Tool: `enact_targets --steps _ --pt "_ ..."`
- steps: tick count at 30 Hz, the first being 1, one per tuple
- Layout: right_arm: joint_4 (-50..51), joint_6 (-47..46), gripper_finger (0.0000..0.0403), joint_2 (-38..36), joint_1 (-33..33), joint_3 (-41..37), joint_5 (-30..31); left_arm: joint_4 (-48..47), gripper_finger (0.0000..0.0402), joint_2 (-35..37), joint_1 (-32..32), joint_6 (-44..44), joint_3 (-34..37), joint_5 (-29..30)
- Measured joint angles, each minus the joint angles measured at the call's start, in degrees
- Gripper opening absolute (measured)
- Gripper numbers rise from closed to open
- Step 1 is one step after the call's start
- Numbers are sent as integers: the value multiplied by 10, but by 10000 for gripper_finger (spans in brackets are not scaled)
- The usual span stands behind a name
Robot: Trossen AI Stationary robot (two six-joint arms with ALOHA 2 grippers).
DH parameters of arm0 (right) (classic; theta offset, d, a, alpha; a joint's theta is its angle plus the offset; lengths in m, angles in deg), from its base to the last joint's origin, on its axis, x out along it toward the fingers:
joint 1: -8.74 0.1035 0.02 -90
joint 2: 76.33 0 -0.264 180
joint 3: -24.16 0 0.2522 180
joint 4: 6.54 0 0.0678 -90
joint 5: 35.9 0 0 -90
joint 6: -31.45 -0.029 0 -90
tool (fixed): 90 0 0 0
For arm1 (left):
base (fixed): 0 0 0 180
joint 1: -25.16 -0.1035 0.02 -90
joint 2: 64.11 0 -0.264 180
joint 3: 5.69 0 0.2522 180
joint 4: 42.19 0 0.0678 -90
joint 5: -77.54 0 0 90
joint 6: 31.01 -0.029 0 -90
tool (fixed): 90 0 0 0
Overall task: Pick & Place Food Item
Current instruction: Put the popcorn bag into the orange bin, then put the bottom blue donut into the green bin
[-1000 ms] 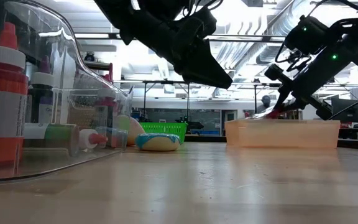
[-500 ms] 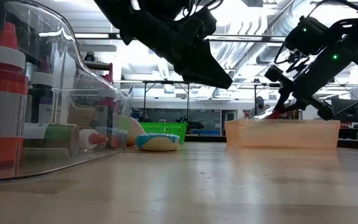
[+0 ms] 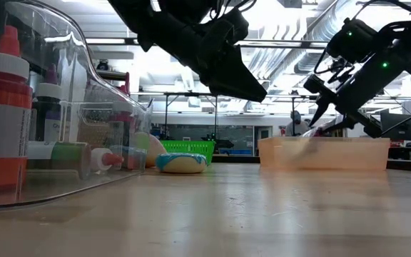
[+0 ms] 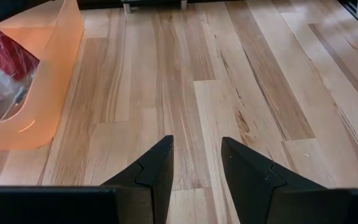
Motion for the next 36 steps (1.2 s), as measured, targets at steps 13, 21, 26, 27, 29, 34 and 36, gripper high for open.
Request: enact_targets --steps 13,21,26,27,29,34,36 --pt "-52 -5 142 0 24 0 -19 0 131 0 0 0 0 0" --pt "-134 17 142 0 70 0 -18 0 131 0 12 0 0 0" --pt "-155 39 142 0 91 0 -13 0 131 0 12 0 0 0" --pt "-158 43 142 0 93 0 -13 0 131 0 11 0 0 0" --pt "-162 45 142 0 94 0 -13 0 131 0 11 0 0 0" --pt "-161 72 142 0 94 0 -17 -1 131 0 11 0 0 0" --pt "-161 106 142 0 94 0 -33 -9 131 4 11 0 0 0"
